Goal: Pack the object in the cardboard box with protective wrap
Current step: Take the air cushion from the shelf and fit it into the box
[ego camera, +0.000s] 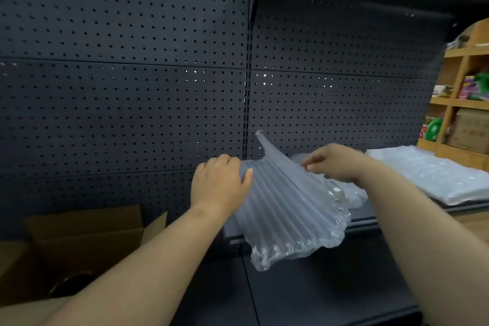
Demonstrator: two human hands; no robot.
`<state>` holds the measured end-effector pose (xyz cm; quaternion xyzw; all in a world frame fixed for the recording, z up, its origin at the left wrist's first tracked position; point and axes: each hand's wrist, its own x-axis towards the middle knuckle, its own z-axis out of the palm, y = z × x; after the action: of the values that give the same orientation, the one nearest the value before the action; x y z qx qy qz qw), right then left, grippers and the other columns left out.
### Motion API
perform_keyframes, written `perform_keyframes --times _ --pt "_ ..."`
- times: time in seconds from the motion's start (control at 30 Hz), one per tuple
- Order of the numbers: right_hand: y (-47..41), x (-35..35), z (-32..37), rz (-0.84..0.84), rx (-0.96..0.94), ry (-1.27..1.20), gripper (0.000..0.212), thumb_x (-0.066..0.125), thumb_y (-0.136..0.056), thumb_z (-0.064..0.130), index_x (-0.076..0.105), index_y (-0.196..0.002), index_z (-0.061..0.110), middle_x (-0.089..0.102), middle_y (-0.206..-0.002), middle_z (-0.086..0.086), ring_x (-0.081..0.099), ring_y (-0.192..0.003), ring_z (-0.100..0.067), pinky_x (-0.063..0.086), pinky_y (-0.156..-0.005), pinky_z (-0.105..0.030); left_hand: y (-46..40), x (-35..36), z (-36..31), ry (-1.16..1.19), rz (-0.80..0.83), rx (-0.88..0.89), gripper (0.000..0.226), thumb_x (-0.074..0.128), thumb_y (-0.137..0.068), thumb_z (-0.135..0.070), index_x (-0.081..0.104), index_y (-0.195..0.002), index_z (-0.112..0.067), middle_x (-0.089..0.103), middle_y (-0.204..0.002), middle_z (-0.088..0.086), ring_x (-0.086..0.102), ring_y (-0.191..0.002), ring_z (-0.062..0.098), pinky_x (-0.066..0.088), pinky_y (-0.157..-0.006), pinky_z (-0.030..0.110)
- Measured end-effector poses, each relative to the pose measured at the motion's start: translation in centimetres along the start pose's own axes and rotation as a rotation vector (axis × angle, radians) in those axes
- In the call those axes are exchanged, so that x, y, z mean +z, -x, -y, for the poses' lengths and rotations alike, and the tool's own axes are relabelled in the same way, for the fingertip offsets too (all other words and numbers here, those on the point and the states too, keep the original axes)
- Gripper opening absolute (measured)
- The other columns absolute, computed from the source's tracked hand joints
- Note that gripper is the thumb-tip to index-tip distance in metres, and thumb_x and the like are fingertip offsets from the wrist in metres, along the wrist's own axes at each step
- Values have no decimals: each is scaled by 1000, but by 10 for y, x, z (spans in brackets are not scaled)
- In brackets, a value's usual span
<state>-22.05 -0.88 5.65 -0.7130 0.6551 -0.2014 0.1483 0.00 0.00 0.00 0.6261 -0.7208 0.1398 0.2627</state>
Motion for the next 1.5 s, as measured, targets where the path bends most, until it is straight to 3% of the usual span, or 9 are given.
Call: perform_keyframes --times 0.1,0.23,0.37,0.53,0.73,0.9,1.1,1.33,1.5 --pt "-4 14 0 96 9 -48 28 60 -91 26 65 -119 25 61 -124 6 54 -109 -14 44 -97 -30 -5 11 2 25 12 -8 44 32 -99 -44 59 -121 -18 61 -119 0 56 -107 17 40 -93 31" --pt "-9 38 7 241 99 10 68 62 -87 46 39 -145 18 43 -147 -4 45 -131 -22 39 -105 -33 -10 22 5 48 75 -11 44 32 -99 -44 60 -121 -17 61 -121 0 56 -108 18 40 -91 32" --pt "-15 61 10 303 207 28 92 68 -79 53 25 -148 11 42 -146 -7 44 -131 -26 39 -105 -34 -9 27 8 34 86 -11 43 33 -99 -44 60 -120 -18 61 -119 0 57 -106 18 41 -90 32" --pt "-25 82 10 323 225 -32 112 78 -58 60 24 -146 17 47 -139 -4 47 -125 -26 40 -106 -43 -8 30 16 36 90 -19 43 34 -99 -44 57 -125 -19 60 -125 -1 56 -112 17 41 -94 33" --pt "-22 75 20 300 224 -56 115 83 -67 38 5 -150 20 43 -141 -6 45 -127 -29 40 -106 -45 -10 27 27 20 75 -36 45 34 -99 -43 53 -131 -19 58 -129 -1 54 -114 17 40 -97 33" --pt "-10 61 39 230 51 -7 119 87 -64 30 3 -148 30 52 -131 -4 54 -110 -26 47 -95 -40 -11 9 40 15 -16 -22 49 32 -100 -42 39 -142 -18 43 -147 2 39 -134 17 28 -110 34" --pt "1 58 76 98 -166 228 123 88 -60 38 0 -147 39 57 -120 -7 57 -98 -25 51 -87 -39 1 -25 72 -49 -111 -26 60 33 -98 -45 17 -151 -20 16 -158 5 14 -146 22 15 -117 39" --pt "21 78 121 83 -303 332 123 87 -59 43 -2 -144 46 48 -130 -9 59 -97 -26 53 -86 -42 27 -57 114 -102 -95 -36 62 30 -99 -45 10 -152 -19 7 -160 5 6 -148 22 10 -118 40" --pt "36 101 162 88 -378 405 112 77 -65 57 -2 -143 47 42 -136 -10 58 -105 -28 52 -86 -43 49 -82 158 -143 -59 -20 61 23 -100 -46 4 -153 -22 1 -161 4 1 -148 20 5 -119 37"
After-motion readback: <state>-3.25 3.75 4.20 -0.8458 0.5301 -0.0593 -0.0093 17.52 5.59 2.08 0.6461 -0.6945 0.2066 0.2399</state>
